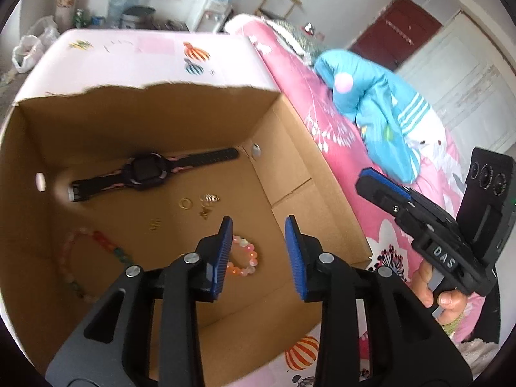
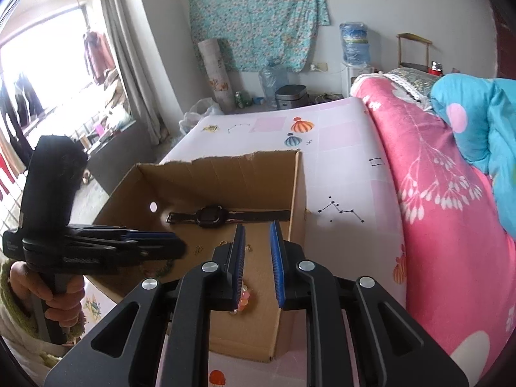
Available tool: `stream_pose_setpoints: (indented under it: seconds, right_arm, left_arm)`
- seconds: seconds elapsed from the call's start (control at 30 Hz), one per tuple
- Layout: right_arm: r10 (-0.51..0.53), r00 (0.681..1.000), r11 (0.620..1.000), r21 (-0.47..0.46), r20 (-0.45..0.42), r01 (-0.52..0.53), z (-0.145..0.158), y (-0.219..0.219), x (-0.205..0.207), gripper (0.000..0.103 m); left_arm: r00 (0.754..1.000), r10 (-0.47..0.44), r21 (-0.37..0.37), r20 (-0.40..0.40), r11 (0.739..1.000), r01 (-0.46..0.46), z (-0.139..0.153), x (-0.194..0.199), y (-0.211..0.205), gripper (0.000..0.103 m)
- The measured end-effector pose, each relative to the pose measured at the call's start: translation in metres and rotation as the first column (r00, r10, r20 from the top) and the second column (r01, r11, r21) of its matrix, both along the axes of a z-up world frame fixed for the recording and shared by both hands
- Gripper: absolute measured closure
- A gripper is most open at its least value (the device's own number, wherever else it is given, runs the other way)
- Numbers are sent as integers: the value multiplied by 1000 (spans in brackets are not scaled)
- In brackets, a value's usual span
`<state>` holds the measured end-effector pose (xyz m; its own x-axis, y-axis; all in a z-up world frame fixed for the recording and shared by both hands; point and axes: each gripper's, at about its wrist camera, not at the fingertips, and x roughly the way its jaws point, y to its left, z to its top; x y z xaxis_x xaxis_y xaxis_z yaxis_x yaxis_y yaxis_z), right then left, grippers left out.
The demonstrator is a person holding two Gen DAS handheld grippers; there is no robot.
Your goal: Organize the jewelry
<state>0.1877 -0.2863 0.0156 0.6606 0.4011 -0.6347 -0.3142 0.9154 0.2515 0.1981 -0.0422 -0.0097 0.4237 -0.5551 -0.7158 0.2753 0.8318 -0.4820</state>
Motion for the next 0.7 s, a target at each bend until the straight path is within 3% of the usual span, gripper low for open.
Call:
stream_pose_setpoints:
  seconds: [0.1,0.23,0.33,0.4,0.43,0.57,0.7]
  right_arm:
    - [-28,1000,999,20,12,28,5,-6,-11,77]
    - [-61,998,997,38,6,61,4,-11,-26,73]
    - [-91,996,994,54,-20,92,-4,-15,-34,61]
    - [-109,993,991,77,-46,113,-10,-20,-36,57]
    - [-116,991,989,89,-60,121,-14,-23,-37,52]
    - [-127,982,976,159,-141,149,-37,-34,-34,50]
    - [-90,974,964,229,-207,137,-53,-39,-26,48]
  left_arm:
    - [998,38,3,53,999,-39,12,-17,16,66]
    - [981,106,39,160,993,-114,30,-48,44,62]
    - [959,163,59,233,982,-181,40,-71,67,52]
    - [940,210,63,268,970,-235,43,-87,84,40]
    - [934,227,61,276,966,-253,44,-92,91,37]
    - [911,303,16,281,947,-320,31,-112,118,27]
    - [930,310,-73,196,951,-302,5,-112,132,25]
